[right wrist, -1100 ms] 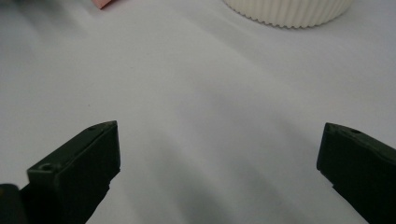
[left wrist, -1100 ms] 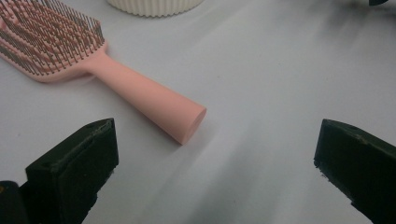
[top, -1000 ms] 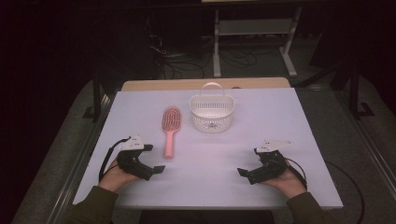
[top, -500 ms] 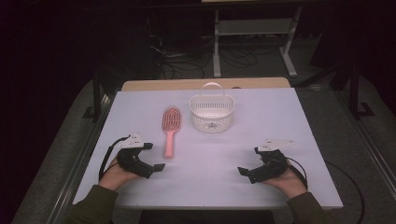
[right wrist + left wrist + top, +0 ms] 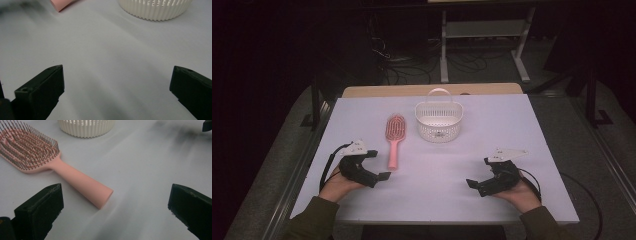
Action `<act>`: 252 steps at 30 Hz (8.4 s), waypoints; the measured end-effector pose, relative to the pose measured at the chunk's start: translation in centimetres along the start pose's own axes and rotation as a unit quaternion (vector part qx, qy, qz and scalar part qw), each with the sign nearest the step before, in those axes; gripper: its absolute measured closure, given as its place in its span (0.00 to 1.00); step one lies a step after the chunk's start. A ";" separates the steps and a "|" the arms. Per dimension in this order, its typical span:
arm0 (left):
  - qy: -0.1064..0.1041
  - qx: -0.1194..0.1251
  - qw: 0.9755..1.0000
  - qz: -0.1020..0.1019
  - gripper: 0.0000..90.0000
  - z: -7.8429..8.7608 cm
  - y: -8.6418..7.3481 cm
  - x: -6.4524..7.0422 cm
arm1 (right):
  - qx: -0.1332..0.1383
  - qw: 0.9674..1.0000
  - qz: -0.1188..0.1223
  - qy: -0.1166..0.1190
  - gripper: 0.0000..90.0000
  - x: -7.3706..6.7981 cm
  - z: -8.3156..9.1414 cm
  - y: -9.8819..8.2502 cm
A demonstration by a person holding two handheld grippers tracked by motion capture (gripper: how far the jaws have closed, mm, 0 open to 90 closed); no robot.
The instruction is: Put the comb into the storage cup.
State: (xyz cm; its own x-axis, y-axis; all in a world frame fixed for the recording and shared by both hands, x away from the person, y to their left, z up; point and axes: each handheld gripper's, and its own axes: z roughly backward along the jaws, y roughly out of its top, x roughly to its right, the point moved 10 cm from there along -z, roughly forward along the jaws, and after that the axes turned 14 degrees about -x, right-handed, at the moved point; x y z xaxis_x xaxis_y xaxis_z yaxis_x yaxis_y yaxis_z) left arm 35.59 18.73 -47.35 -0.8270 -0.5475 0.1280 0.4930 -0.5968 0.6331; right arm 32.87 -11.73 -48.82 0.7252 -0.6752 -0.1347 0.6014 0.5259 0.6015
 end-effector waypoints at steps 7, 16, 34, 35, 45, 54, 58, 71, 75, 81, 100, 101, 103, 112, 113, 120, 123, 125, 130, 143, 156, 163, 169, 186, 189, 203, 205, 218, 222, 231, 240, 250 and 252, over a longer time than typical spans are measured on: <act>-0.001 -0.001 1.000 0.002 0.00 -0.2 0.1 0.0 | 0.000 1.000 0.000 0.001 0.00 0.0 0.0 0.0; -0.008 0.006 1.000 0.002 0.00 -0.4 1.0 0.1 | 0.002 1.000 -0.001 0.000 0.00 0.0 0.1 0.0; -0.013 0.014 1.000 -0.002 0.00 -0.9 2.5 0.2 | 0.006 1.000 -0.006 0.001 0.00 0.1 0.3 0.1; -0.012 0.014 1.000 -0.002 0.00 -0.9 2.6 0.2 | 0.007 1.000 -0.006 0.001 0.00 0.1 0.3 0.1; -0.017 0.021 1.000 0.001 0.00 -0.9 3.3 0.0 | 0.009 1.000 -0.009 0.004 0.00 0.1 0.4 0.1; -0.017 0.018 1.000 -0.003 0.00 -1.2 3.9 0.0 | 0.009 1.000 -0.010 0.004 0.00 0.1 0.4 0.1; -0.017 0.020 1.000 -0.002 0.04 -1.4 4.3 0.0 | 0.009 1.000 -0.010 0.005 0.00 0.1 0.4 0.1; -0.013 0.012 1.000 -0.006 0.16 -2.5 5.4 -0.1 | 0.008 1.000 -0.010 0.006 0.00 0.1 0.3 0.1; -0.013 0.006 1.000 -0.004 0.19 -2.9 5.6 -0.1 | 0.009 1.000 -0.011 0.007 0.00 0.1 0.4 0.1; -0.009 -0.006 1.000 0.002 0.25 -3.4 5.4 -0.4 | 0.010 1.000 -0.011 0.007 0.00 0.1 0.4 0.1; -0.021 -0.035 0.999 0.005 0.56 -4.5 4.8 0.1 | 0.007 1.000 -0.009 0.009 0.00 0.0 0.3 0.1; -0.023 -0.039 0.999 0.006 0.58 -4.6 4.7 0.2 | 0.008 1.000 -0.008 0.009 0.00 0.0 0.3 0.1; -0.026 -0.040 0.999 0.007 0.63 -4.6 4.7 0.2 | 0.008 1.000 -0.008 0.009 0.00 0.0 0.3 0.1; -0.011 -0.058 0.998 0.001 0.86 -5.1 4.3 0.1 | 0.006 1.000 -0.008 0.009 0.00 0.0 0.3 0.1; -0.008 -0.060 0.998 0.000 0.88 -5.2 4.3 0.1 | 0.006 1.000 -0.008 0.009 0.00 0.0 0.3 0.1; -0.006 -0.076 0.997 -0.003 1.00 -5.6 3.9 0.2 | 0.005 1.000 -0.008 0.008 0.00 0.0 0.3 0.1; -0.004 -0.083 0.997 -0.001 1.00 -5.8 3.8 0.1 | 0.004 1.000 -0.009 0.009 0.00 0.0 0.3 0.0; -0.004 -0.090 0.996 0.003 1.00 -6.0 3.5 0.0 | 0.004 1.000 -0.008 0.009 0.00 0.0 0.3 0.0; 0.003 -0.108 0.994 0.003 1.00 -6.3 3.1 -0.1 | 0.004 1.000 -0.009 0.009 0.00 0.0 0.3 0.0; 0.018 -0.132 0.991 0.004 1.00 -6.5 2.4 -0.4 | 0.005 1.000 -0.010 0.009 0.00 0.0 0.3 0.0; 0.020 -0.142 0.990 0.011 1.00 -6.4 1.9 -0.7 | 0.004 1.000 -0.010 0.008 0.00 0.1 0.3 0.0; 0.023 -0.147 0.989 0.016 1.00 -6.0 1.5 -0.9 | 0.002 1.000 -0.008 0.008 0.00 0.0 0.2 0.0; 0.025 -0.150 0.988 0.022 1.00 -5.6 1.1 -1.1 | 0.001 1.000 -0.007 0.007 0.00 0.0 0.2 0.0; 0.028 -0.158 0.986 0.039 1.00 -4.4 -0.2 -1.9 | -0.003 1.000 -0.006 0.006 0.00 0.0 0.0 -0.1; 0.031 -0.159 0.986 0.044 1.00 -4.1 -0.5 -2.2 | -0.002 1.000 -0.006 0.005 0.00 0.0 0.0 -0.1; 0.050 -0.169 0.983 0.052 1.00 -3.1 -1.6 -3.3 | -0.001 1.000 -0.006 0.004 0.00 0.1 0.1 -0.1; 0.051 -0.169 0.983 0.054 1.00 -2.8 -1.7 -3.5 | -0.001 1.000 -0.006 0.004 0.00 0.1 0.1 -0.1; 0.069 -0.169 0.981 0.071 1.00 -1.6 -2.6 -4.8 | -0.001 1.000 -0.005 0.004 0.00 0.1 0.0 -0.1; 0.074 -0.170 0.980 0.073 1.00 -1.3 -2.8 -5.1 | -0.001 1.000 -0.006 0.004 0.00 0.1 0.0 -0.1; 0.090 -0.175 0.977 0.078 1.00 -1.0 -3.3 -5.8 | -0.002 1.000 -0.005 0.004 0.00 0.1 0.0 -0.1; 0.095 -0.175 0.976 0.088 1.00 -0.5 -3.8 -6.4 | -0.002 1.000 -0.005 0.005 0.00 0.1 0.0 -0.1; 0.089 -0.161 0.980 0.082 0.98 -0.2 -3.3 -6.0 | -0.002 1.000 -0.005 0.005 0.00 0.1 0.0 -0.1; 0.085 -0.154 0.981 0.080 0.96 -0.2 -3.1 -5.7 | -0.003 1.000 -0.005 0.005 0.00 0.1 0.0 -0.2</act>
State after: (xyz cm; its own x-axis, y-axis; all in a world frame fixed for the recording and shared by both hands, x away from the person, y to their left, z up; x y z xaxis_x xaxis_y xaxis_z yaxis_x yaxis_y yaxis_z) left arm 38.86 23.63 -50.18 -0.6880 -0.7231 0.0613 0.6929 -0.6295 0.3515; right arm 32.82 -11.86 -48.91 0.7225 -0.6750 -0.1495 0.6108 0.5219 0.5955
